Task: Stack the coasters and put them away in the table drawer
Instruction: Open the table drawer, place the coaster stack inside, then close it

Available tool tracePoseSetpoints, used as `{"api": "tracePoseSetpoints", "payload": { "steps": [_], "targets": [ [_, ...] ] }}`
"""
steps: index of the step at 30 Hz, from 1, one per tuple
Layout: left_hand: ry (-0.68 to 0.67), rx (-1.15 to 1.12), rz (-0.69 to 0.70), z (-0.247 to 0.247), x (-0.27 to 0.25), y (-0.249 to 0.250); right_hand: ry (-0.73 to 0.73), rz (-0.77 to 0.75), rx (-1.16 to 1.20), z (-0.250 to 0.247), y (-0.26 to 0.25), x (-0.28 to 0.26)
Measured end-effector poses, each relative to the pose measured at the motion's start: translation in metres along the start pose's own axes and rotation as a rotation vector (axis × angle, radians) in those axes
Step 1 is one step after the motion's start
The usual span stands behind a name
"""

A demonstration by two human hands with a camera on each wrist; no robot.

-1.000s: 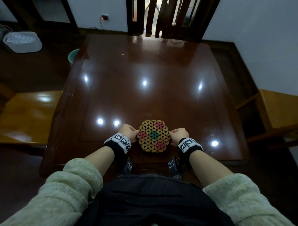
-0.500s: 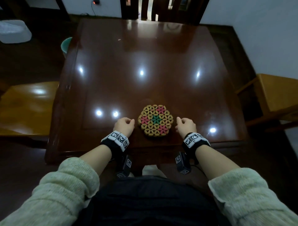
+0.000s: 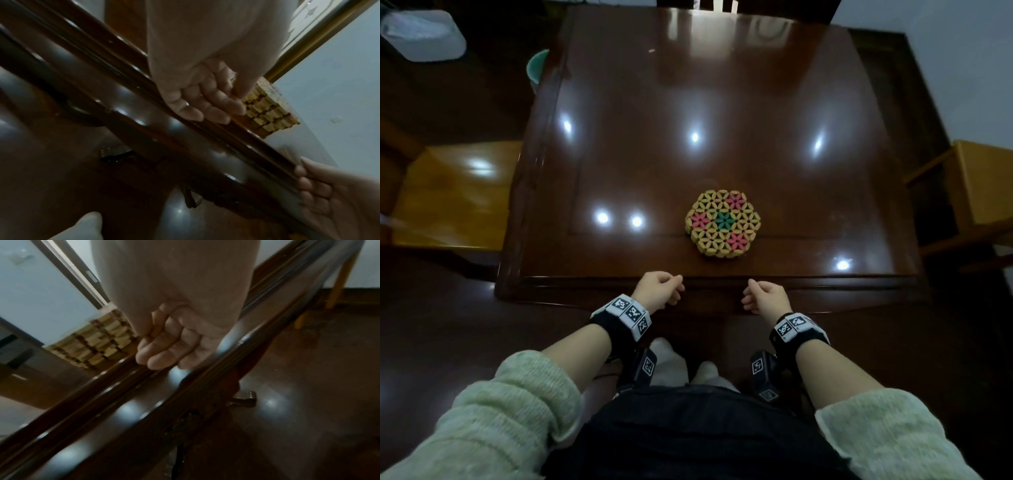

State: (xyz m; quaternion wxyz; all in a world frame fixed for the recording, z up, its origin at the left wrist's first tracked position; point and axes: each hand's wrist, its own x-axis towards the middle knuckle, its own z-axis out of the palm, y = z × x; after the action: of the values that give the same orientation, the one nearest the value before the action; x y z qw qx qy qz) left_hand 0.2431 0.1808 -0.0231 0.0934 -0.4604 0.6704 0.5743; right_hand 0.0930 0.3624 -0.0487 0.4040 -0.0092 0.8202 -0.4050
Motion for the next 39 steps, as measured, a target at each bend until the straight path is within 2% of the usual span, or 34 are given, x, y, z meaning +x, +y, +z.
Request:
{"api": "tracePoseSetpoints", "payload": {
  "steps": [3,9,13,16,21,27,29,30,31,32,33,35,37,39],
  "targets": [
    [-0.056,0.003,-0.001,0.008,-0.012,-0.018,0.063,0.047,0.101,-0.003,0.021,-0.007],
    [-0.096,0.046,-0.083,0.038,-0.026,-0.062,0.09,0.184,0.259,-0.003,0.067,-0.01],
    [-0.137,0.097,-0.154,0.057,-0.027,-0.082,0.047,0.353,0.396,-0.006,0.08,-0.012],
    [-0.093,0.061,-0.222,0.069,-0.018,-0.095,-0.003,0.464,0.536,-0.01,0.085,-0.012],
    [0.098,-0.169,-0.329,0.08,-0.003,-0.1,-0.015,0.517,0.659,-0.008,0.093,-0.011],
    [0.142,-0.53,-0.444,0.091,0.033,-0.106,-0.005,0.491,0.879,-0.002,0.102,0.02],
    [0.218,-0.64,-0.547,0.092,0.044,-0.102,-0.025,0.489,0.935,-0.001,0.1,0.028],
    [0.221,-0.588,-0.589,0.091,0.044,-0.101,-0.027,0.495,0.962,-0.001,0.099,0.031],
    [0.179,-0.24,-0.49,0.096,0.041,-0.108,-0.019,0.505,0.986,0.0,0.097,0.033],
    [0.125,-0.059,-0.418,0.099,0.037,-0.109,-0.019,0.511,1.006,0.001,0.096,0.035],
    [0.107,0.015,-0.416,0.103,0.038,-0.109,-0.016,0.516,1.012,0.002,0.096,0.036],
    [0.122,-0.036,-0.394,0.104,0.043,-0.113,0.007,0.528,1.011,0.005,0.1,0.039],
    [0.12,-0.153,-0.481,0.103,0.048,-0.104,0.016,0.527,0.99,0.008,0.105,0.045],
    [0.146,-0.187,-0.487,0.1,0.051,-0.106,0.039,0.523,0.979,0.009,0.109,0.051]
  ]
}}
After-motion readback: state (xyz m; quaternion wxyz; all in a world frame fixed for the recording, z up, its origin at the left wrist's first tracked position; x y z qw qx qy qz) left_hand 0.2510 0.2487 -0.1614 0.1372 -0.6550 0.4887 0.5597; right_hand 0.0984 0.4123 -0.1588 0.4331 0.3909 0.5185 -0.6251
